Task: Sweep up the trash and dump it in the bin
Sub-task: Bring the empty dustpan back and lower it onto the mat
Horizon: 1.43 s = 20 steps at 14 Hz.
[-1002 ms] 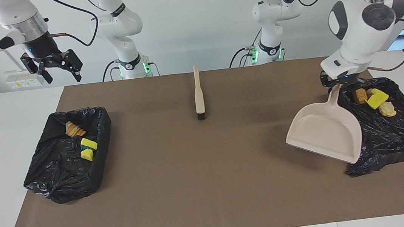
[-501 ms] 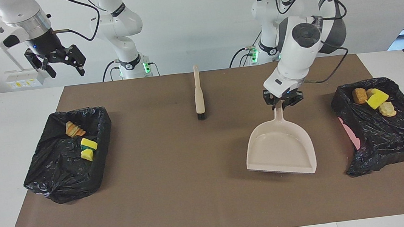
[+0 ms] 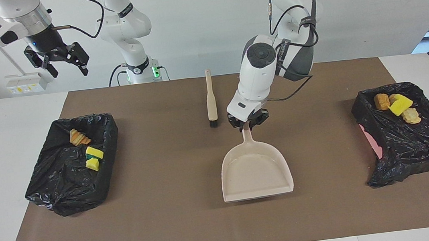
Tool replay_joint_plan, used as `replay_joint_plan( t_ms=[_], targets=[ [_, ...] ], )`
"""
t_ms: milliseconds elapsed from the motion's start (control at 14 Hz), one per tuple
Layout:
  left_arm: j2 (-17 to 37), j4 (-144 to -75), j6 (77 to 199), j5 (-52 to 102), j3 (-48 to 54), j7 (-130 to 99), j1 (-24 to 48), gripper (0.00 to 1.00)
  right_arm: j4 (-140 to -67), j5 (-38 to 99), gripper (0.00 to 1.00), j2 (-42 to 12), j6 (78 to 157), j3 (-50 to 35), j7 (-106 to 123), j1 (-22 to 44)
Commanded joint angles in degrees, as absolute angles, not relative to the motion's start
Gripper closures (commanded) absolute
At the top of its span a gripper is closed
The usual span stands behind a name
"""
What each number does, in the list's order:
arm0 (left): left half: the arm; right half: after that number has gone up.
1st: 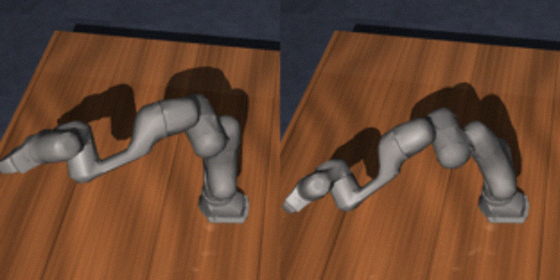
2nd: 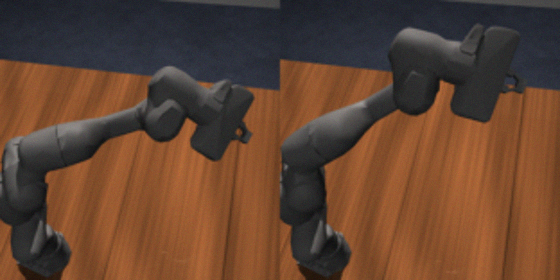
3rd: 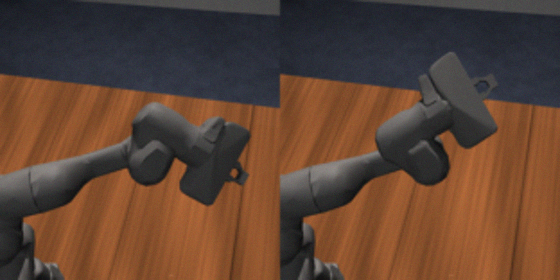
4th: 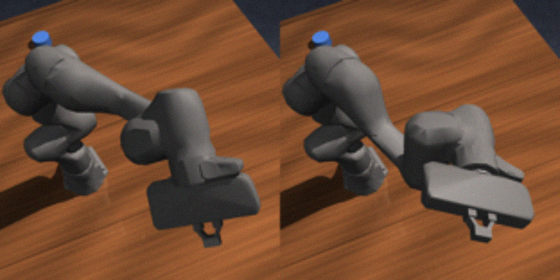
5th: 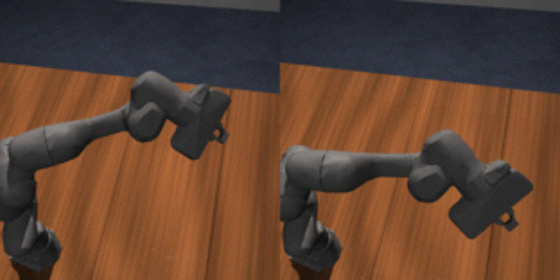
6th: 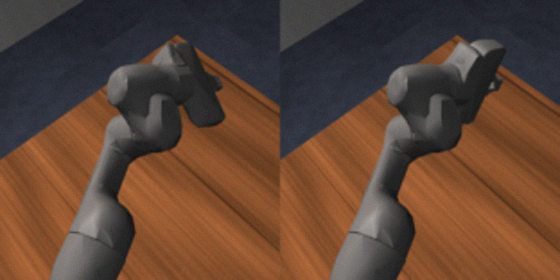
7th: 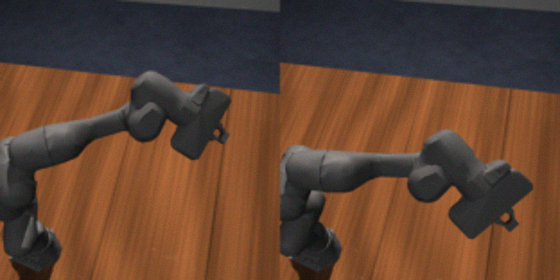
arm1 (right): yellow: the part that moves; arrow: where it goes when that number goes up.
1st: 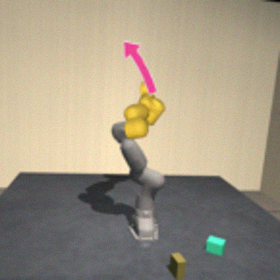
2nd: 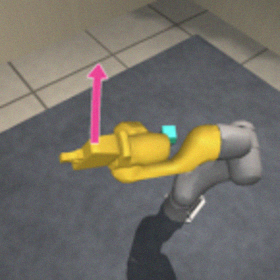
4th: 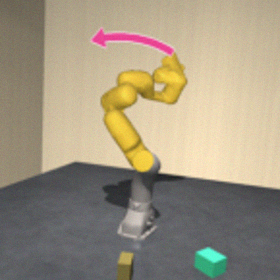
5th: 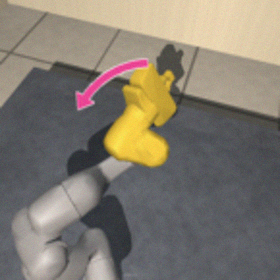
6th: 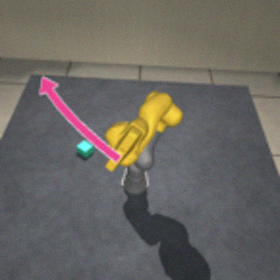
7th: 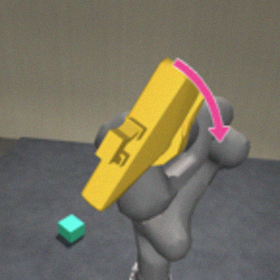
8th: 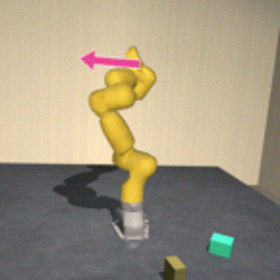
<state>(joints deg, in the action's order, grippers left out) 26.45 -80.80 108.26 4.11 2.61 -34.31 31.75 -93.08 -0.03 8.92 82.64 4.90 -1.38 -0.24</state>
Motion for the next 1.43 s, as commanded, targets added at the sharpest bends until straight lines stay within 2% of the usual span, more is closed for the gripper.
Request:
replay_joint_plan(
  t_ms=[0, 215, 644, 859, 930, 1002, 1073, 1145, 1216, 1288, 1360],
  targets=[
    [35.8, -68.8, 107.6, 4.7, 0.7, -38.1, 34.4, 1.0, -94.7, -1.1, 0.0, 10.5, 82.4, 4.7, -2.8, -0.4],
    [42.0, -64.3, 109.2, 4.6, 0.4, -38.7, 37.0, 1.0, -94.6, -1.0, 0.0, 10.4, 83.0, 4.7, -2.7, -0.4],
    [42.3, -67.2, 112.7, 3.4, 1.1, -38.2, 38.9, 1.0, -94.6, -0.9, 0.0, 10.3, 83.7, 5.6, -2.5, 0.5],
    [41.9, -67.9, 111.5, 1.9, 1.0, -38.1, 38.8, 1.0, -94.6, -1.1, 0.0, 10.2, 83.8, 9.9, -2.6, 5.1],
    [41.7, -67.9, 111.5, 1.8, 1.0, -38.1, 38.8, 0.94, -94.6, -1.1, 0.0, 10.2, 83.8, 10.3, -2.6, 5.1],
    [41.7, -67.9, 111.8, 1.7, 0.8, -38.1, 38.8, 0.73, -94.6, -1.1, 0.0, 10.2, 83.8, 10.2, -2.6, 4.8],
    [41.6, -67.9, 111.5, 0.0, 0.7, -38.1, 38.8, 0.64, -94.6, -1.1, 0.0, 10.3, 83.8, 10.2, -2.7, 4.7],
    [41.4, -68.5, 111.4, -3.0, 0.9, -38.1, 38.8, 0.47, -94.6, -1.1, 0.0, 10.3, 83.8, 10.2, -2.7, 4.7],
    [40.9, -69.6, 111.9, -3.6, 0.9, -38.0, 38.5, 0.39, -94.6, -1.1, 0.0, 10.3, 83.8, 10.2, -2.7, 4.8],
    [39.6, -70.0, 112.0, -3.3, 0.9, -37.6, 38.3, 0.24, -94.6, -1.1, 0.0, 10.3, 83.8, 10.2, -2.6, 4.8],
    [38.4, -70.3, 111.5, -2.8, 0.9, -36.8, 38.2, 0.0, -94.5, -0.8, 0.0, 10.3, 83.6, 10.2, -2.4, 4.8]
  ],
)
